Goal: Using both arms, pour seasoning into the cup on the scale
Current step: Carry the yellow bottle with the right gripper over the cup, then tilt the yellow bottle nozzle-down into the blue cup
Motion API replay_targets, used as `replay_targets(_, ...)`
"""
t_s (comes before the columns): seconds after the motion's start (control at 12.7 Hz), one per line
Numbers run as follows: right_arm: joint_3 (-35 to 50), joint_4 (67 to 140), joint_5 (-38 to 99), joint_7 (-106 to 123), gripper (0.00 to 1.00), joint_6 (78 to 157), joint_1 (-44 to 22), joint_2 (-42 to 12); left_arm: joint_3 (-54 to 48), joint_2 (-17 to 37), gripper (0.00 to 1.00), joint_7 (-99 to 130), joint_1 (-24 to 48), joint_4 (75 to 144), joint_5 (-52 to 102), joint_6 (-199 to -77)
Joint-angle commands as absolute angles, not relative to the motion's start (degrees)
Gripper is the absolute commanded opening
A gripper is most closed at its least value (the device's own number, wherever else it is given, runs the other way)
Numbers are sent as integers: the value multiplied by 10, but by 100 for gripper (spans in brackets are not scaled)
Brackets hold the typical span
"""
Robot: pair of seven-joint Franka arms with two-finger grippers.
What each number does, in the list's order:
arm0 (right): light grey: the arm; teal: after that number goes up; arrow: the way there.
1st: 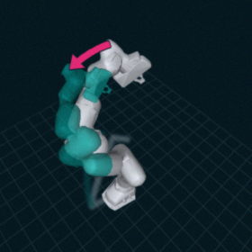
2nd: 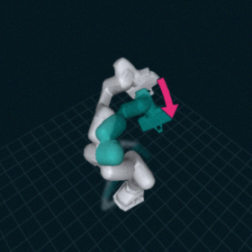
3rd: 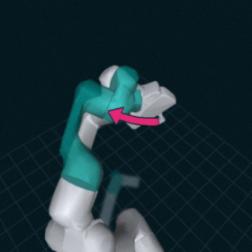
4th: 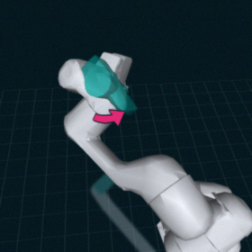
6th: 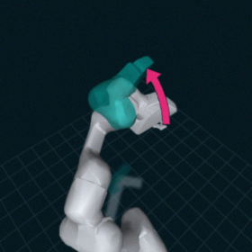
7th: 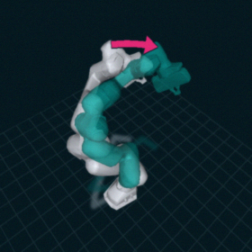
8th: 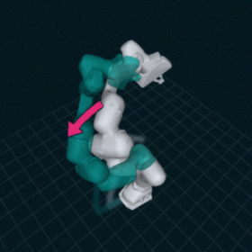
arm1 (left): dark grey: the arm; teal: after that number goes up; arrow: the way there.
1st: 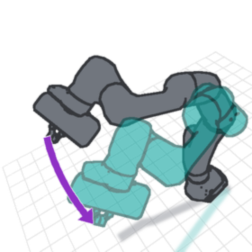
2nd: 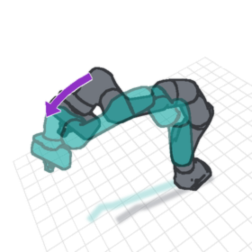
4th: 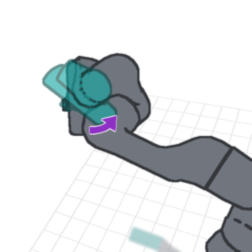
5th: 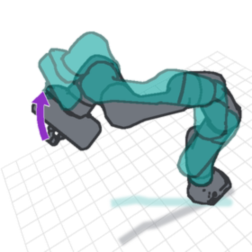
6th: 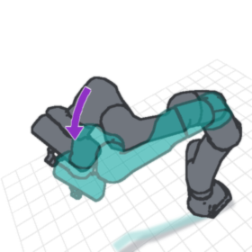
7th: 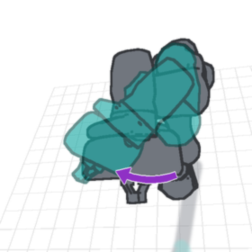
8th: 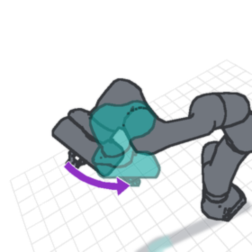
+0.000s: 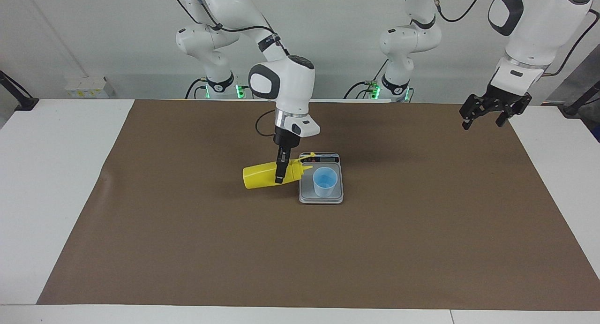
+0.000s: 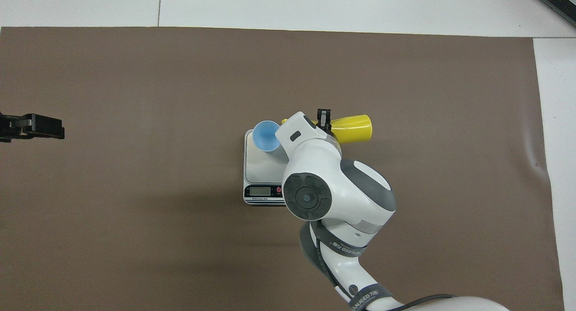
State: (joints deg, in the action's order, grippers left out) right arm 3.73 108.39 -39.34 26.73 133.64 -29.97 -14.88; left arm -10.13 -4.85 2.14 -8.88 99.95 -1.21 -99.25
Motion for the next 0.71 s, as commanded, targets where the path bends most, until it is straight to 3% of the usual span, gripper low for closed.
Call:
replay_targets(0.0,38,1012,-455,223,1,1277,-328,-201,-105,-61,100,19,-95,1006,-18,-985)
replay_targets(0.63,38,1007,-517,224,1,1254,-331,-203,-104,-61,100,19,-95,1006,-18,-985)
